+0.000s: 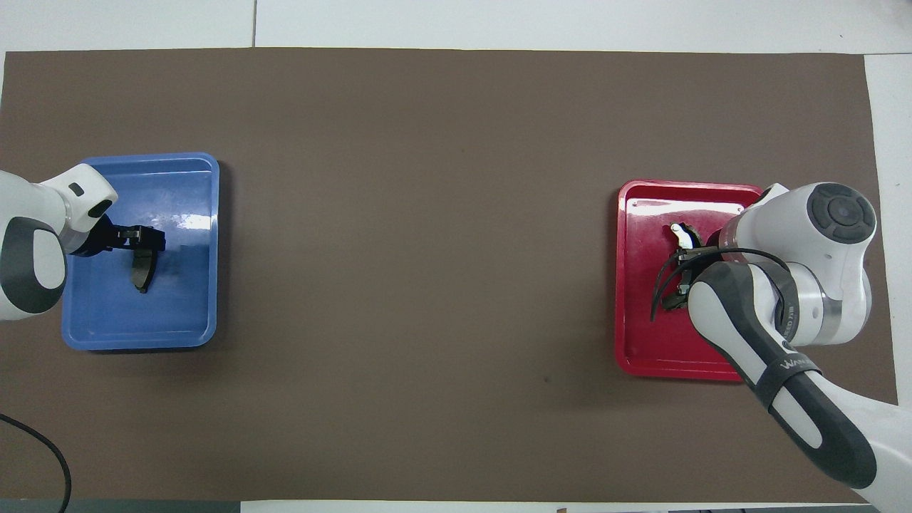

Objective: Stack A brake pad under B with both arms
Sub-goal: 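Grasp the curved pad with the right gripper while the left gripper grasps the dark pad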

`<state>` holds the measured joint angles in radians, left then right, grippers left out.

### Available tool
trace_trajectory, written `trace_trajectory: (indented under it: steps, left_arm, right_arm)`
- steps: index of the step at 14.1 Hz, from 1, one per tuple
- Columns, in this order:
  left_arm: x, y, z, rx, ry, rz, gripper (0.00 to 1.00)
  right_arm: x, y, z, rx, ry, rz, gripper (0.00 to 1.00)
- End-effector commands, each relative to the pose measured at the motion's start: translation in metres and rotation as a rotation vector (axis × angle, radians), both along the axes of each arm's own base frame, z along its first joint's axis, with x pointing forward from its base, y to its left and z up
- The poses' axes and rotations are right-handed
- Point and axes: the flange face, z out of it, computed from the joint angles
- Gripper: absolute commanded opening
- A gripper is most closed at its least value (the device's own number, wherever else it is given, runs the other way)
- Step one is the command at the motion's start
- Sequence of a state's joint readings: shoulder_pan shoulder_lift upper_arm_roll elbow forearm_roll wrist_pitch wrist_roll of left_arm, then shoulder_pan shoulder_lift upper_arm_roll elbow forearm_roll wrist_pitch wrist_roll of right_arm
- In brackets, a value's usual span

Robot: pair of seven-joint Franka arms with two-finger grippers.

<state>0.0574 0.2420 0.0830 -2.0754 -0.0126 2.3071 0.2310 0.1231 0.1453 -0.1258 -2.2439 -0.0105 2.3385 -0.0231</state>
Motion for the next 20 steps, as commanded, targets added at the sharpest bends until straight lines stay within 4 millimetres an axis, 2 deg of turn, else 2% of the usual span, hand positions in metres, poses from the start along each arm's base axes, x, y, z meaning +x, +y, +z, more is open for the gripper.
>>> trace_trajectory:
  steps: [1,3,5,7,10,11,12,14,15,16,17,20]
  left_arm:
    - [-0.001,0.008,-0.004,-0.011,-0.009,0.004,0.87]
    - [-0.014,0.017,-0.014,-0.016,0.016,0.022,0.85]
    - [-0.016,0.014,-0.016,-0.018,0.027,0.019,0.82]
    - [-0.015,0.006,-0.012,-0.018,0.026,0.013,0.57]
    - [-0.017,0.000,0.012,-0.021,0.016,0.021,0.16]
    - [-0.018,0.000,0.016,-0.022,0.018,0.020,0.08]
    - [-0.018,-0.002,0.020,-0.021,0.012,0.019,0.07]
    - [-0.019,-0.008,0.036,-0.023,0.005,0.018,0.05]
    - [-0.018,-0.016,0.047,-0.024,0.001,0.023,0.04]
    - [-0.013,-0.032,0.058,-0.023,-0.009,0.022,0.03]
    - [-0.008,-0.052,0.065,-0.023,-0.007,0.026,0.03]
    - [-0.002,-0.119,0.070,-0.024,-0.026,0.083,0.01]
  right_arm:
    - [-0.002,0.001,0.000,0.013,-0.005,-0.020,0.41]
    - [-0.001,0.000,0.002,0.012,-0.003,-0.020,0.19]
    - [0.005,0.000,0.010,0.013,-0.002,-0.016,0.05]
    - [0.019,0.002,0.037,0.013,0.017,-0.013,0.04]
    - [0.036,0.012,0.080,0.016,0.034,0.003,0.04]
    - [0.039,0.023,0.090,0.019,0.033,0.019,0.04]
    - [0.042,0.044,0.103,0.031,0.037,0.040,0.04]
    - [0.049,0.062,0.123,0.036,0.042,0.038,0.04]
    - [0.051,0.074,0.131,0.037,0.041,0.058,0.04]
    - [0.053,0.087,0.139,0.037,0.040,0.075,0.04]
    - [0.054,0.097,0.144,0.036,0.037,0.071,0.04]
    - [0.057,0.130,0.156,0.031,0.030,0.041,0.04]
